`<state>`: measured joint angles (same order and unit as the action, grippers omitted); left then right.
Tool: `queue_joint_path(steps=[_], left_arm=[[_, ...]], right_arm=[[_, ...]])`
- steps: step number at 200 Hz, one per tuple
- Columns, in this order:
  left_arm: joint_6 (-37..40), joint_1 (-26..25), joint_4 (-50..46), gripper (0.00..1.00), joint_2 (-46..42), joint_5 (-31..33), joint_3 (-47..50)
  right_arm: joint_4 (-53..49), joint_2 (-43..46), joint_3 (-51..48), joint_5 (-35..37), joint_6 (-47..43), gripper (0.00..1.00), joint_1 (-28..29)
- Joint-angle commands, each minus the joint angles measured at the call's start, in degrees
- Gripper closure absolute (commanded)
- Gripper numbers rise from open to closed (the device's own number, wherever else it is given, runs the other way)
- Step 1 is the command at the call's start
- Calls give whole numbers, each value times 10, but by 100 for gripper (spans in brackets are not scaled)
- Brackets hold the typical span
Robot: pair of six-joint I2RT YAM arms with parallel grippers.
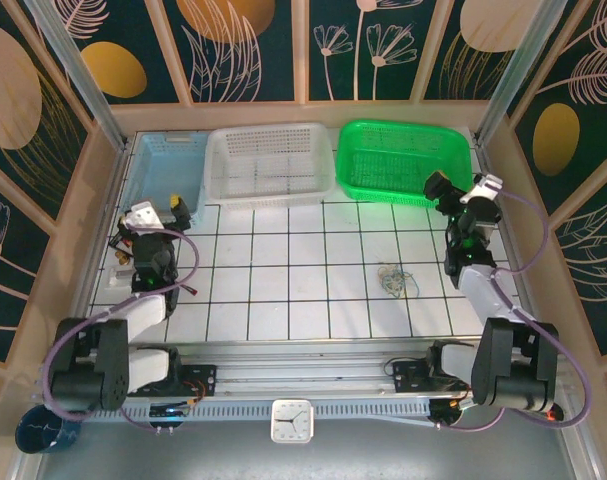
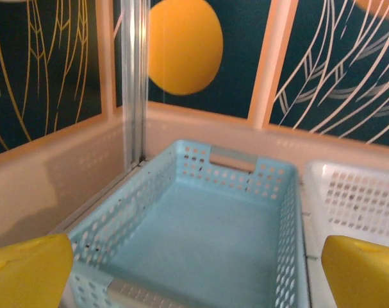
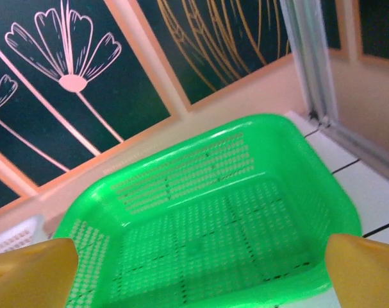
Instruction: Untangle the cables
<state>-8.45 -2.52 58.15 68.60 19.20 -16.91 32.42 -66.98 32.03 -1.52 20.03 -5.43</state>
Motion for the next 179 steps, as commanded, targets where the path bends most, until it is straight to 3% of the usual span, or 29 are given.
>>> queue_joint_path(steps=[1, 19, 53, 105, 135, 179], left_arm=[[-63, 3, -140, 1, -45, -26, -42], [-119, 3, -235, 1, -77, -47, -75], [-185, -23, -351, 1, -123, -121, -113], [-254, -162, -381, 1, -148, -124, -116], [-249, -234, -404, 1, -117, -94, -140], [-244, -279, -411, 1, -51, -87, -173]], right_arm=[[-76, 30, 15, -120, 56, 1, -3], [-118, 63, 19, -172, 80, 7, -1], [-314, 90, 47, -170, 96, 16, 31], [-442, 160, -17, -28, 150, 19, 161], [-475, 179, -49, 46, 199, 14, 209], [-472, 151, -73, 84, 252, 9, 246]])
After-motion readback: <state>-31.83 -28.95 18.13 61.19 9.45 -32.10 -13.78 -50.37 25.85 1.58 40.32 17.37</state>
